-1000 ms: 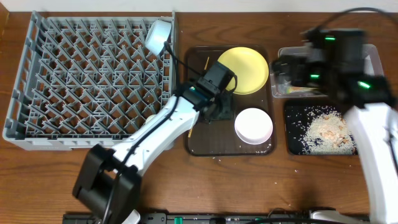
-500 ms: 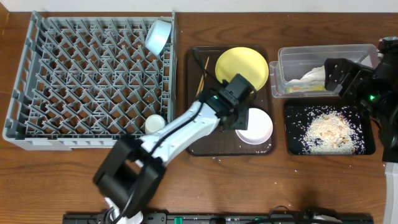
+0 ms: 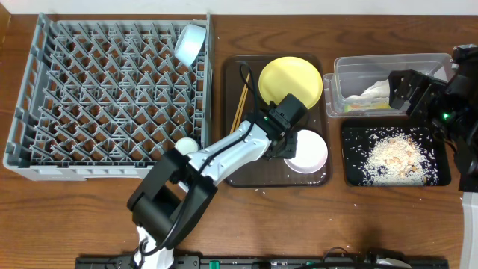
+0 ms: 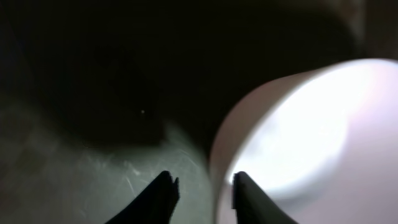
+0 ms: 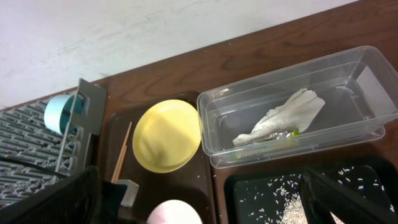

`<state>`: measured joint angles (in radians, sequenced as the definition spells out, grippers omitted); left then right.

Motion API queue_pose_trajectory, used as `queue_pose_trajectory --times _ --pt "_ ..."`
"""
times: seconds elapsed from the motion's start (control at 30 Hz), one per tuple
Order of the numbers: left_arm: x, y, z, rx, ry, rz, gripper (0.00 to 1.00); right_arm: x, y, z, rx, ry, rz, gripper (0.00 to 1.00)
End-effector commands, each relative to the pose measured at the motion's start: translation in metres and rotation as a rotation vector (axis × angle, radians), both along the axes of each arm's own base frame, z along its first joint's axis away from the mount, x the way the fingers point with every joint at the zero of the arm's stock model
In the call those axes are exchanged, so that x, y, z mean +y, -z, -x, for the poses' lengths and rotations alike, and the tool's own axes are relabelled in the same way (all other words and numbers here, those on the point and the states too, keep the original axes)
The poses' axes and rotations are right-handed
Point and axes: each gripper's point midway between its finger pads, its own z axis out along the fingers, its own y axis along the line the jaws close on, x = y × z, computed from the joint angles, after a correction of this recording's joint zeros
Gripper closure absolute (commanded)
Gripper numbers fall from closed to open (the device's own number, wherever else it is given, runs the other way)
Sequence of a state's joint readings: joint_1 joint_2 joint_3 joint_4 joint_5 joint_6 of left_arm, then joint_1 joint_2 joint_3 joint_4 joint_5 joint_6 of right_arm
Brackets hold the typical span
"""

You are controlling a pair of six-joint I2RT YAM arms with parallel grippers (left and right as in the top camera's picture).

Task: Sort waste into correct bins and load items into the dishwasher
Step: 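Lift the pink bowl and place it upright in the rack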

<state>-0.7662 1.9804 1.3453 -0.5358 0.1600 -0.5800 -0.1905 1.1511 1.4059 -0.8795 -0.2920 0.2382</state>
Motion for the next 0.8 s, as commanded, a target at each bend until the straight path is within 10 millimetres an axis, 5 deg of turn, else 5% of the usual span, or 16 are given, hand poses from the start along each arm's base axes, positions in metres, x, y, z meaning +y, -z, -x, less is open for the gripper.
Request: queue_pose_trajectory --times 0.0,0.17,0.4,0.57,0.77 --pt "0.002 0.001 -0.002 0.010 -0.004 0.005 0.72 -0.003 -0.002 0.001 0.000 0.014 -0.012 0.01" --pt "0.001 0.001 -0.002 0.009 -0.004 0.006 0.92 -0.003 -0.002 0.001 0.000 0.014 -0.012 0.01" --pt "0.000 -0.025 -0.006 -0.025 0.001 0.024 0.93 -0.003 -0.002 0.001 0.000 0.014 -0.012 0.01" --pt "0.019 -0.085 -0.021 -0.184 -0.005 0.032 0.93 -0.003 -0.002 0.001 0.000 0.014 -0.012 0.01" --pt "0.110 -0.184 -0.057 -0.573 -0.192 -0.195 0.93 -0.003 -0.002 0.001 0.000 0.014 -0.012 0.01"
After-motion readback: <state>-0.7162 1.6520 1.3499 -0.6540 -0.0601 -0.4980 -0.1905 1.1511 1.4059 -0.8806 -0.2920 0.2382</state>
